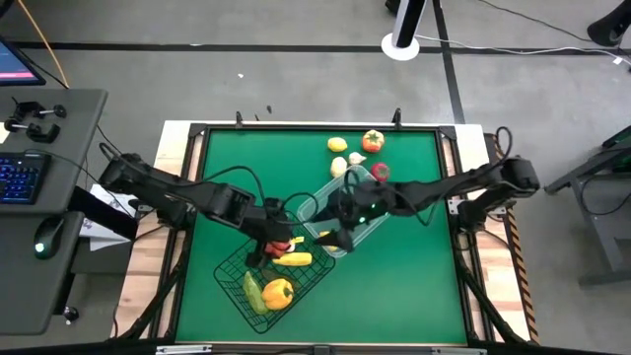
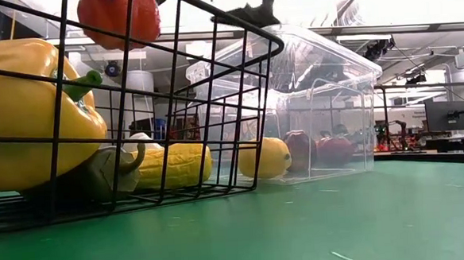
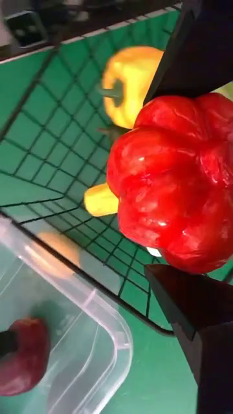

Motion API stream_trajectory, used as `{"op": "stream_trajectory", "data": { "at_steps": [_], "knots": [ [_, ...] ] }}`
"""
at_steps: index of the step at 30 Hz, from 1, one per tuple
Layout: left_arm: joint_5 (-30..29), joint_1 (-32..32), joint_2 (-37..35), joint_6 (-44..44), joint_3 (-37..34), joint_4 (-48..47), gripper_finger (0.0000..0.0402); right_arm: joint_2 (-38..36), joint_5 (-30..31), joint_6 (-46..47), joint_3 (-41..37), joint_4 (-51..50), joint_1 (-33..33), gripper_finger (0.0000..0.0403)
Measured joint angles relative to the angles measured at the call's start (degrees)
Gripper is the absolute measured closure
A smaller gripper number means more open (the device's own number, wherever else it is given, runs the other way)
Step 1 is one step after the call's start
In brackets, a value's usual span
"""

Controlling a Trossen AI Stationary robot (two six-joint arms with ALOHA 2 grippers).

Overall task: Sort produce into baskets
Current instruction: Put the pumpkin into the wire basket

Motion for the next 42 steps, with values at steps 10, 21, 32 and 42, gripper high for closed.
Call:
{"op": "stream_trajectory", "data": {
  "at_steps": [10,21,32,42],
  "knots": [
    [-5.6,-3.4,0.0,0.6,0.0,2.1,0.0026,9.6,7.0,10.9,9.9,12.8,10.5,0.0036],
    [-10.4,-7.9,0.0,-1.2,0.0,6.5,0.0026,16.5,11.3,6.0,20.4,9.9,13.9,0.0036],
    [-14.1,-10.8,0.2,-3.6,0.1,5.6,0.0026,16.5,18.0,8.7,21.1,-2.8,13.8,0.0036],
    [-16.1,-11.2,-0.5,-3.9,1.3,9.5,0.0026,17.0,18.0,8.4,20.9,-5.5,13.1,0.0036]
  ]
}}
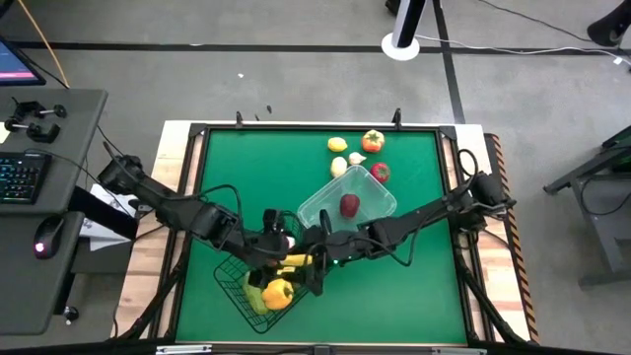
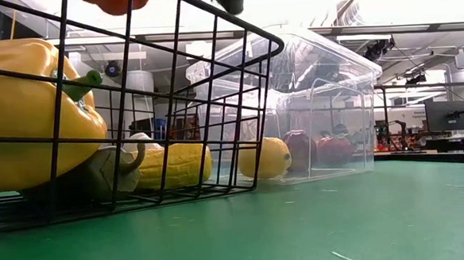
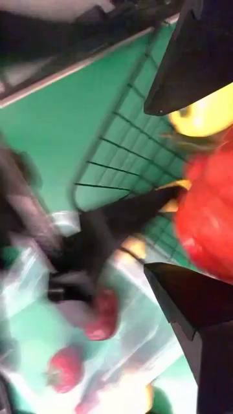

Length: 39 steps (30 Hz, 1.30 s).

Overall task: Sort produce into baskets
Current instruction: Put the pumpkin into the wire basket, then put the bottom tomato into the wire basket

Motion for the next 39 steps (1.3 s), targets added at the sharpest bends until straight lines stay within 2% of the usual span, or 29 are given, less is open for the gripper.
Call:
{"op": "stream_trajectory", "data": {
  "at_steps": [5,12,16,18,21,25,28,31,34,37,39],
  "knots": [
    [-0.2,0.1,0.2,1.0,-0.3,-1.5,0.0026,-2.3,-4.3,-2.9,0.0,4.9,-0.1,0.0036],
    [-0.5,0.5,0.1,1.0,-0.3,-1.6,0.0026,-5.9,-4.8,-6.3,0.0,5.0,0.7,0.0036],
    [-1.9,0.9,-2.0,0.6,1.4,-2.5,0.0026,-11.1,-3.6,-11.8,0.0,1.0,0.5,0.0036],
    [-4.7,2.0,-4.0,0.5,1.9,-2.5,0.0026,-14.5,0.0,-13.2,0.0,-4.2,0.0,0.0036],
    [-4.9,6.0,-6.3,-0.6,1.9,-2.6,0.0026,-19.1,11.5,-12.3,0.0,-13.7,-1.3,0.0036],
    [0.7,13.2,-9.2,-2.1,0.8,0.5,0.0026,-23.8,28.3,-4.6,0.0,-29.6,-3.4,0.0036],
    [7.3,18.4,-11.3,-2.6,-2.9,10.4,0.0026,-26.2,33.3,7.3,-1.4,-44.5,-6.8,0.0036],
    [13.6,23.0,-12.4,-4.8,-7.4,23.0,0.0026,-28.4,32.4,20.3,-5.7,-57.1,-11.9,0.0036],
    [15.4,27.0,-12.6,-7.4,-10.3,31.7,0.0026,-31.9,30.8,29.6,-11.6,-63.8,-18.0,0.0036],
    [15.4,31.0,-12.3,-10.7,-11.9,37.4,0.0026,-36.3,26.9,31.5,-18.0,-62.8,-26.5,0.0036],
    [15.5,34.1,-12.2,-13.8,-12.4,39.5,0.0026,-39.1,19.6,26.1,-22.3,-58.5,-33.8,0.0036]
  ]
}}
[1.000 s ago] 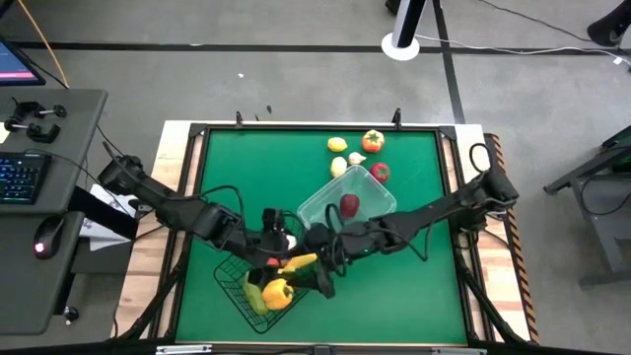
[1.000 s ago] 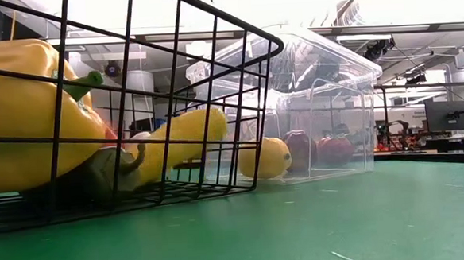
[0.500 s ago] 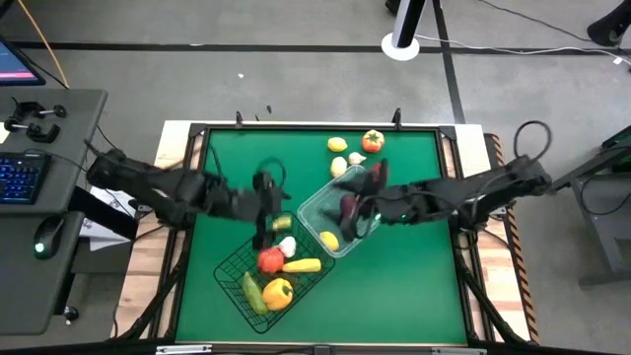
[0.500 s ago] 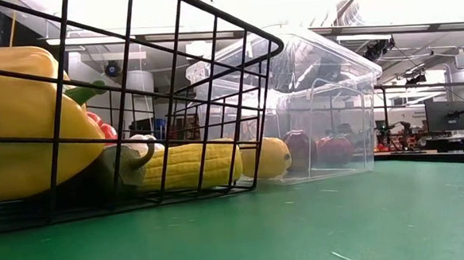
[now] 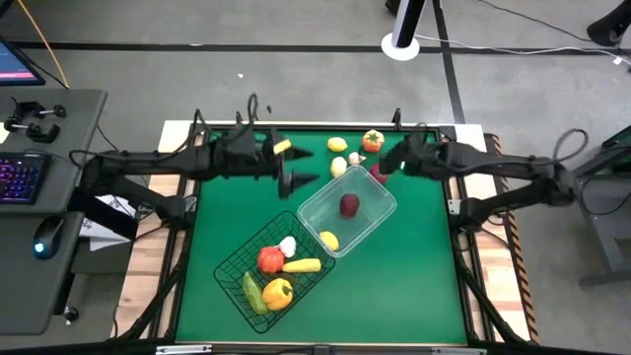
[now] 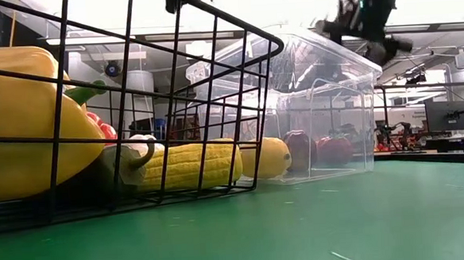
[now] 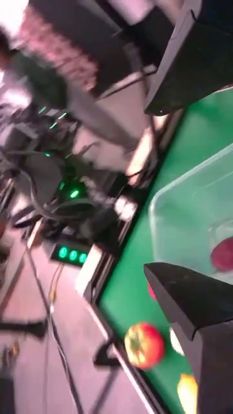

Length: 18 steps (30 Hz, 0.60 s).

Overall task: Sort produce into baskets
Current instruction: Put the bottom tomato into the wire basket

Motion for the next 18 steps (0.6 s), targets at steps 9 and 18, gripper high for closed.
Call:
{"op": "stream_trajectory", "data": {
  "at_steps": [9,18],
  "knots": [
    [3.1,15.1,0.4,-12.9,0.0,1.9,0.0026,-1.1,-37.3,-18.0,-16.6,25.5,-27.7,0.0036],
    [4.6,20.4,0.0,-12.6,0.0,1.8,0.0026,-1.2,-33.4,-22.1,-17.0,17.6,-32.1,0.0036]
  ]
}}
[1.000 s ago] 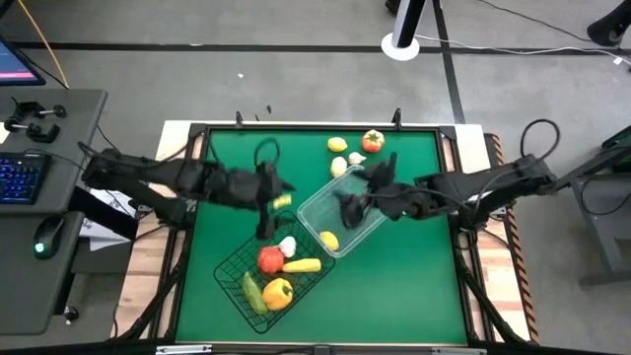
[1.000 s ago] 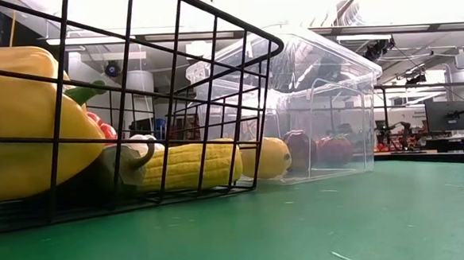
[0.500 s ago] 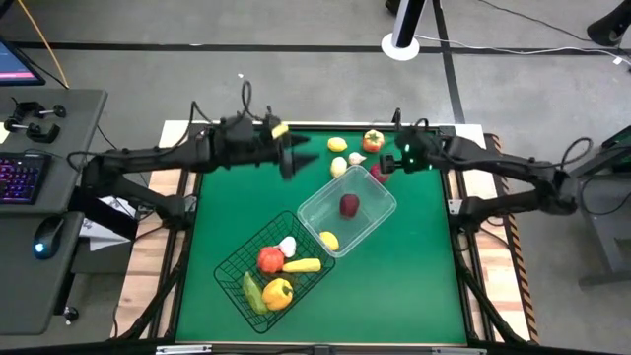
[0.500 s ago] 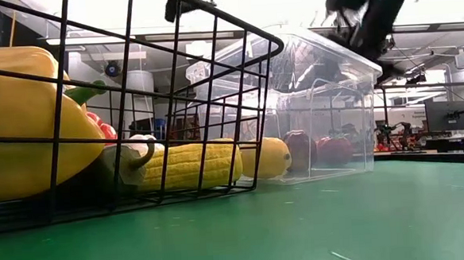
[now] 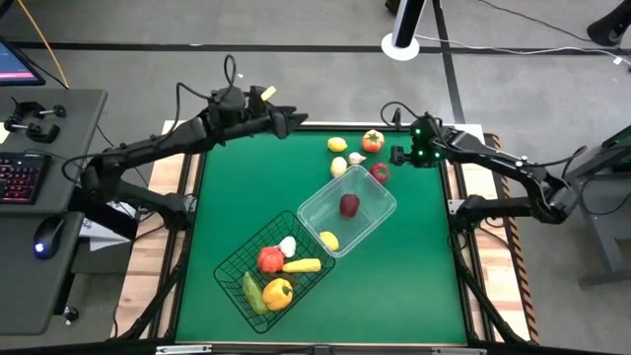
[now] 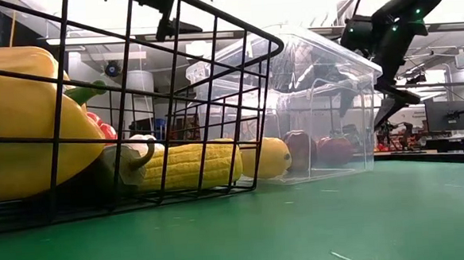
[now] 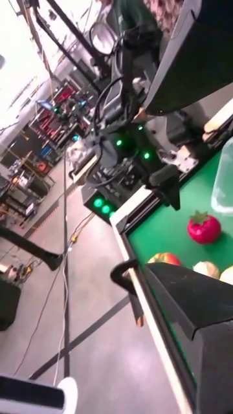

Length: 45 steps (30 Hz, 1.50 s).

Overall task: Sort produce into baskets
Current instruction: Put the bottom tomato into the wire basket

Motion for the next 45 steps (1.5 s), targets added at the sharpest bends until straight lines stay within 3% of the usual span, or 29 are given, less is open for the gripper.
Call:
{"op": "stream_trajectory", "data": {
  "at_steps": [8,14,26,36,45],
  "knots": [
    [4.0,2.7,0.0,2.4,0.0,-0.1,0.0026,0.1,7.9,8.2,0.0,0.2,2.9,0.0036],
    [5.6,5.1,0.0,4.3,0.0,-0.9,0.0026,2.4,4.0,11.8,0.0,4.4,4.8,0.0036],
    [16.7,15.5,0.0,3.0,0.0,-1.0,0.0026,13.6,2.4,24.0,0.0,11.6,8.0,0.0036],
    [17.4,18.2,0.0,3.8,0.0,-1.5,0.0026,21.6,6.5,26.1,0.0,20.5,11.7,0.0036],
    [24.8,20.3,-2.9,3.0,0.0,-1.4,0.0026,21.9,2.5,25.7,0.1,17.5,12.0,0.0047]
  ]
}}
